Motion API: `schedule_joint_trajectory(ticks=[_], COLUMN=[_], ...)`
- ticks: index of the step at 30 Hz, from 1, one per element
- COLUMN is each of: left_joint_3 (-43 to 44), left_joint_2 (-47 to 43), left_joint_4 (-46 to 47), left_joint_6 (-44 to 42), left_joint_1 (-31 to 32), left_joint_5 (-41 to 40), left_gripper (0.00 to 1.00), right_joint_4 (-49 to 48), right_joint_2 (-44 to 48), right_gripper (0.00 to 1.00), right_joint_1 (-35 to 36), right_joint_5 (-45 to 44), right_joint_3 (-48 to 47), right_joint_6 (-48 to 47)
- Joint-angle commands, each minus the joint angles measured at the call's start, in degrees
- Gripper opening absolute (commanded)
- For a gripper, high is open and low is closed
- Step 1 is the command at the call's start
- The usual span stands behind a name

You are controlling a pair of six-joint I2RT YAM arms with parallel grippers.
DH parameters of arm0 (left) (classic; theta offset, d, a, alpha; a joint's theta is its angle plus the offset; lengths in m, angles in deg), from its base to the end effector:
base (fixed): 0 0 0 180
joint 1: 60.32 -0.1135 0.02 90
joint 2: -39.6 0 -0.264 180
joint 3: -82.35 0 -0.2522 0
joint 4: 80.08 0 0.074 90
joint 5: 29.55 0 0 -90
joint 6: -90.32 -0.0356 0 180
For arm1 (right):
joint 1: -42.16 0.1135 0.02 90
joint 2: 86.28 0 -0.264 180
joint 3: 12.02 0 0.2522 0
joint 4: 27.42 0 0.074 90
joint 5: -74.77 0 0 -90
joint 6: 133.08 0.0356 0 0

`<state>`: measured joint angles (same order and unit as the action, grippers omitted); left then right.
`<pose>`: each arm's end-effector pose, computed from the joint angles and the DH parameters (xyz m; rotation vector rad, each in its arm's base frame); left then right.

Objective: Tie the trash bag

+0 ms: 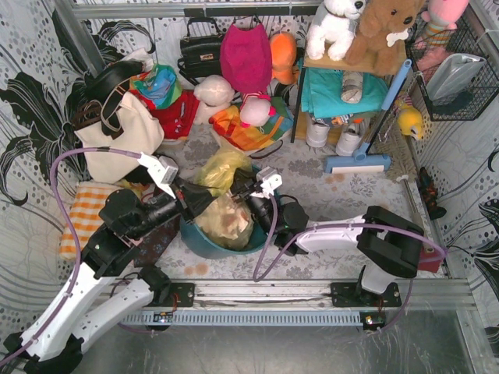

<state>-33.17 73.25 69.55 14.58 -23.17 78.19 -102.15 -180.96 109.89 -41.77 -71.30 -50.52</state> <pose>0.0928 -0.0840 0.3899 0.5724 1.5402 -0.9380 0.1394 0.2984 0.2976 -0.1915 0.9758 0.7626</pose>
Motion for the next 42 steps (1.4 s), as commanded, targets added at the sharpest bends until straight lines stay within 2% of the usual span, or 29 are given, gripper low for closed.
schedule_joint_trajectory(ticks=[1,8,18,29,33,38,42], left_joint_3=[-1.58,-0.37,-1.07,-3.49,-3.99,-4.57,-4.3], left_joint_2=[-0.92,-1.37,-3.36,-4.55,-6.27,-9.96,-12.15], left_joint_4=[1.15,-1.34,-4.79,-7.31,-8.08,-10.27,-10.93], left_joint_6=[-0.46,-1.23,-1.89,-0.86,-0.52,0.34,1.06], left_joint_1=[0.12,0.12,0.11,0.12,0.12,0.11,0.12], left_joint_5=[-3.25,-4.89,-8.25,-9.56,-9.85,-12.57,-14.14], left_gripper=[0.0,0.0,0.0,0.0,0.0,0.11,0.29], right_joint_4=[5.96,13.67,35.79,47.08,44.61,39.5,37.38], right_joint_2=[4.49,6.47,8.38,6.16,4.32,1.17,-0.57], right_gripper=[0.0,0.0,0.0,0.0,0.0,0.0,0.0], right_joint_1=[0.1,0.97,1.78,2.24,2.34,2.34,2.36], right_joint_5=[2.5,6.49,9.14,11.14,11.55,11.81,11.94], right_joint_3=[-1.68,-6.44,-17.97,-24.65,-24.01,-24.29,-24.86], right_joint_6=[-4.13,-5.15,-6.0,-6.58,-6.56,-9.03,-9.47])
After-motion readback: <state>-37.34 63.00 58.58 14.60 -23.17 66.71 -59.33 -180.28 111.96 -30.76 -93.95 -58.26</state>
